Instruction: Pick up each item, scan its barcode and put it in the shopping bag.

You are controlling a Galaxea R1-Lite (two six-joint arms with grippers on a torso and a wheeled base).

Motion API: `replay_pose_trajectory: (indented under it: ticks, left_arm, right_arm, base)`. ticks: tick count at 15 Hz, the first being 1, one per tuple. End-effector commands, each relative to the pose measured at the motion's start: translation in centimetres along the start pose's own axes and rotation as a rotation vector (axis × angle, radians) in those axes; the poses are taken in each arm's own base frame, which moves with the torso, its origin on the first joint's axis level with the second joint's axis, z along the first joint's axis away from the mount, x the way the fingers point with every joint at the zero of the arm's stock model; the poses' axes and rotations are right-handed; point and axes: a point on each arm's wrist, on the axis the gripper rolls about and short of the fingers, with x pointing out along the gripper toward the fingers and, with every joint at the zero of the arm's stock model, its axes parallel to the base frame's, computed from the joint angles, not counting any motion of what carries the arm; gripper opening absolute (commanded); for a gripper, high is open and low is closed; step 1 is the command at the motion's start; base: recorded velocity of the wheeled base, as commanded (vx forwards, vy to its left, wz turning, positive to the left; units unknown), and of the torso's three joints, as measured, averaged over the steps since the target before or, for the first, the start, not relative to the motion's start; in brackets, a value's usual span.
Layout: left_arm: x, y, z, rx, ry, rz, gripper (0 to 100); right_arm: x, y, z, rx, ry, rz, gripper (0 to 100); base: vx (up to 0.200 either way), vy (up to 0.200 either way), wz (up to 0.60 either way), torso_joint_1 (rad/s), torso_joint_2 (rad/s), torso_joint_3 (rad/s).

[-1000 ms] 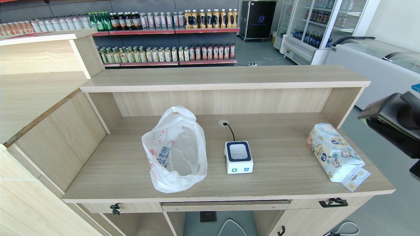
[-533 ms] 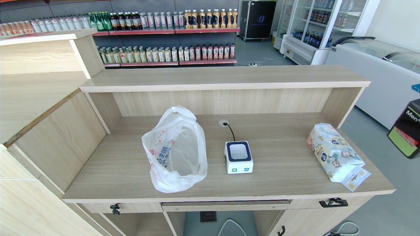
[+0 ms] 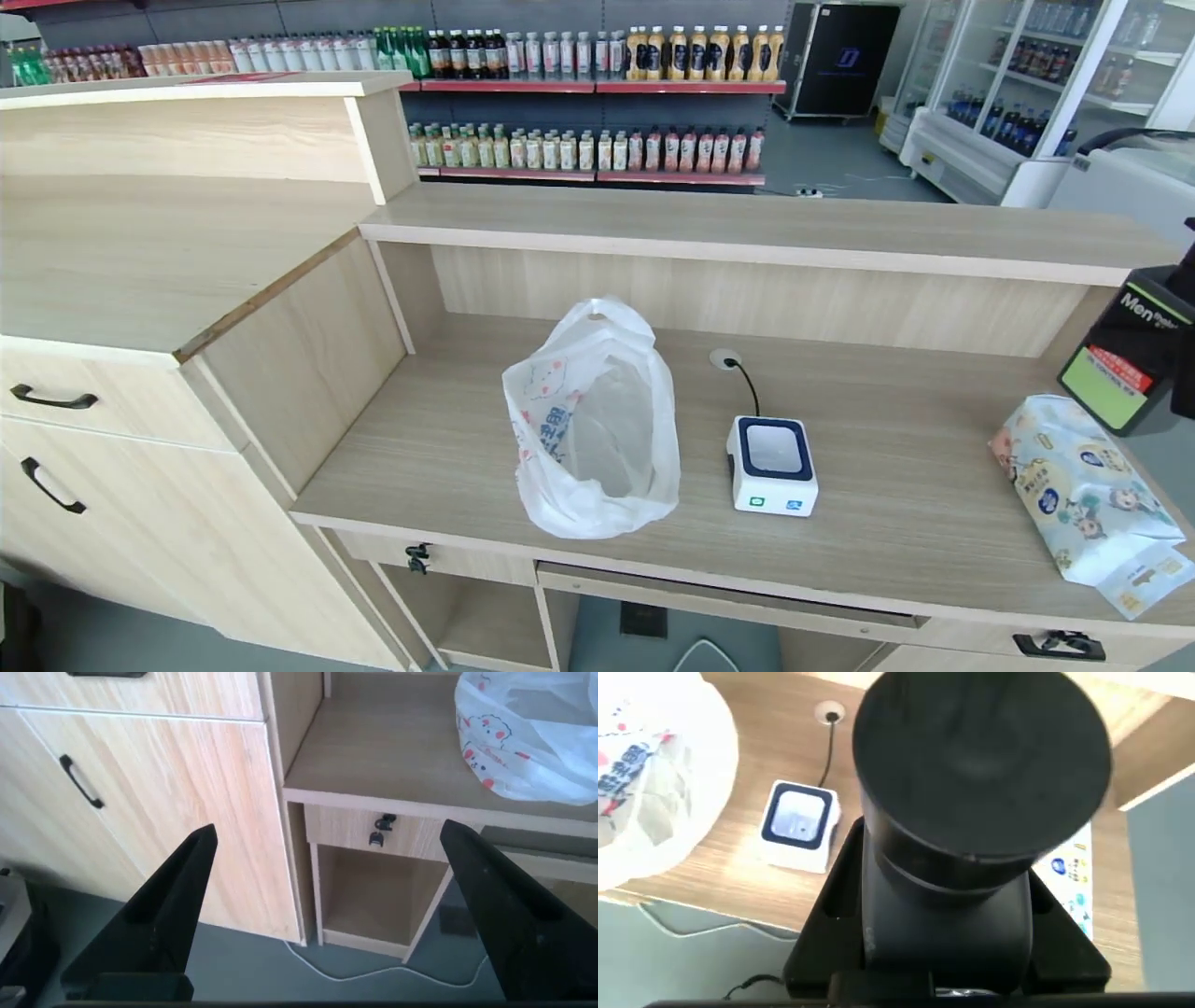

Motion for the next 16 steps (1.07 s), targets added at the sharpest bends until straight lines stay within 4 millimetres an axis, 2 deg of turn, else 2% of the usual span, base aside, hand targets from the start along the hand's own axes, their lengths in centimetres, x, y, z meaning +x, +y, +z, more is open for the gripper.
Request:
replay_pose_trajectory:
  ticks: [1,2,4,7,11,14,16]
  left_arm:
    - [0.0,0.0,0.0,0.0,0.001,0.001,100]
    - [0.0,0.0,0.0,0.0,0.0,0.001,100]
    - [0.0,0.0,0.0,0.0,0.0,0.001,100]
    - [0.0,0.0,0.0,0.0,0.001,0.001,100]
    - [0.0,0.0,0.0,0.0,0.0,0.001,100]
    - [0.0,0.0,0.0,0.0,0.0,0.001,100]
    - [0.0,0.0,0.0,0.0,0.0,0.001,100]
  right_arm:
    - [2.1,-1.0,1.0,0.057,0.075,0.008,0]
    - [3.0,-1.2,1.1,0.105,0.101,0.023,0]
    - [5.1,-2.4,0.6,0.203,0.12,0.092,0]
    - [7.8,-5.1,-0.4,0.328,0.074,0.33,0]
    - [9.2,-8.3,-3.7,0.449,0.126,0.505,0]
    - [10.4,-10.0,-6.0,0.508,0.167,0.52,0]
    - [10.4,-11.1,-7.6,0.56,0.176,0.554,0]
  base:
    - [0.0,0.0,0.6,-0.002,0.0,0.007]
    - [0.0,0.0,0.6,0.002,0.0,0.002]
    - [0.0,0.0,0.0,0.0,0.0,0.0]
    - [0.0,0.0,0.0,0.0,0.0,0.0]
    - [0.0,0.0,0.0,0.0,0.0,0.0]
    - [0.0,0.0,0.0,0.0,0.0,0.0]
    - [0.0,0.0,0.0,0.0,0.0,0.0]
